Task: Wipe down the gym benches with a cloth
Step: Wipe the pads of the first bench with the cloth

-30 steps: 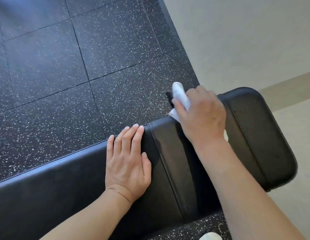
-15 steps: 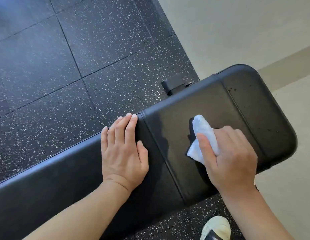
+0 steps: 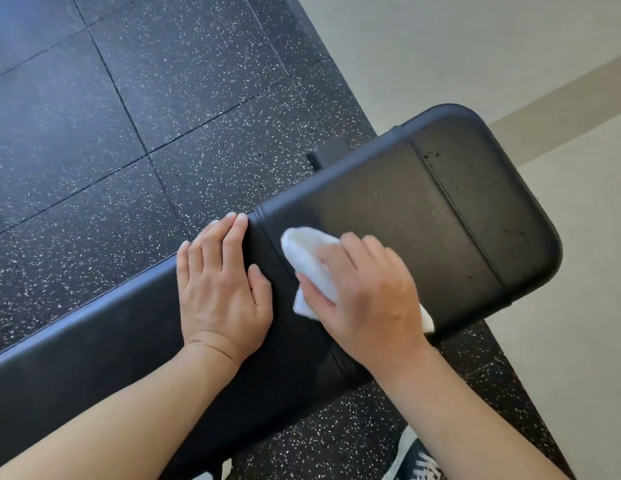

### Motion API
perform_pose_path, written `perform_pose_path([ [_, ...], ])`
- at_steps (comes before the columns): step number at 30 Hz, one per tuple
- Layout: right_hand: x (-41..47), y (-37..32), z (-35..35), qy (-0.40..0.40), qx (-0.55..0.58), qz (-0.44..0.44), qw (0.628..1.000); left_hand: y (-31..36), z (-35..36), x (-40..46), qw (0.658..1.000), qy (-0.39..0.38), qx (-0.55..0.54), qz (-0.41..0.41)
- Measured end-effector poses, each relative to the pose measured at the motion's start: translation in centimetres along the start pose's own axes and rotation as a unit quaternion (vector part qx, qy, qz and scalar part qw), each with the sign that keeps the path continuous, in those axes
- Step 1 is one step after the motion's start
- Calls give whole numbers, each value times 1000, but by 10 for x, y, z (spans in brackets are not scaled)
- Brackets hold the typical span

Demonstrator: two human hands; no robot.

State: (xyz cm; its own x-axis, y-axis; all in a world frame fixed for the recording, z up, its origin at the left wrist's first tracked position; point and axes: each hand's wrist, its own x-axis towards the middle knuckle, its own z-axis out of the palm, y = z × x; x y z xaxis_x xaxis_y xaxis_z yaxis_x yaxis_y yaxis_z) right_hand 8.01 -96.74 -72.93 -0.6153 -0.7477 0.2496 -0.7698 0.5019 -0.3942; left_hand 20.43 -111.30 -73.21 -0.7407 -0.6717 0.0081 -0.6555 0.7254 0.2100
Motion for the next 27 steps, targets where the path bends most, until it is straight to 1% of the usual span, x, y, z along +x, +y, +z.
perform_pose_path([
  [3, -46, 44, -28, -6, -20, -21, 1000, 0, 1, 0, 1000, 5, -4, -3],
  [5, -55, 74, -44, 7, -29, -20, 999, 1, 0, 0, 1000, 5, -4, -4],
  [7, -48, 89, -46, 28, -53, -17, 998, 0, 0, -1, 1000, 5, -3, -5],
  [10, -15, 85, -30, 82, -85, 24, 993, 0, 0, 0, 1000, 6, -5, -1],
  [12, 19, 74, -16, 113, -74, 64, 989, 0, 1, 0, 1000, 11, -6, 3],
  [14, 50, 57, -1, 124, -62, 78, 987, -1, 1, 0, 1000, 14, -9, 4],
  [17, 74, 25, 15, 102, -35, 62, 992, -1, 2, 0, 1000, 16, -11, 3],
  [21, 42, -1, 16, 63, 16, 0, 998, -1, 3, 0, 1000, 12, -14, 4],
  [24, -6, 7, 2, 30, 19, -54, 998, -1, 2, -1, 1000, 16, -13, 4],
  [25, -20, 18, -4, 24, 11, -63, 998, -1, 2, -1, 1000, 18, -12, 5],
  [27, -36, 46, -20, 30, -10, -52, 998, -1, 1, 0, 1000, 16, -12, 4],
])
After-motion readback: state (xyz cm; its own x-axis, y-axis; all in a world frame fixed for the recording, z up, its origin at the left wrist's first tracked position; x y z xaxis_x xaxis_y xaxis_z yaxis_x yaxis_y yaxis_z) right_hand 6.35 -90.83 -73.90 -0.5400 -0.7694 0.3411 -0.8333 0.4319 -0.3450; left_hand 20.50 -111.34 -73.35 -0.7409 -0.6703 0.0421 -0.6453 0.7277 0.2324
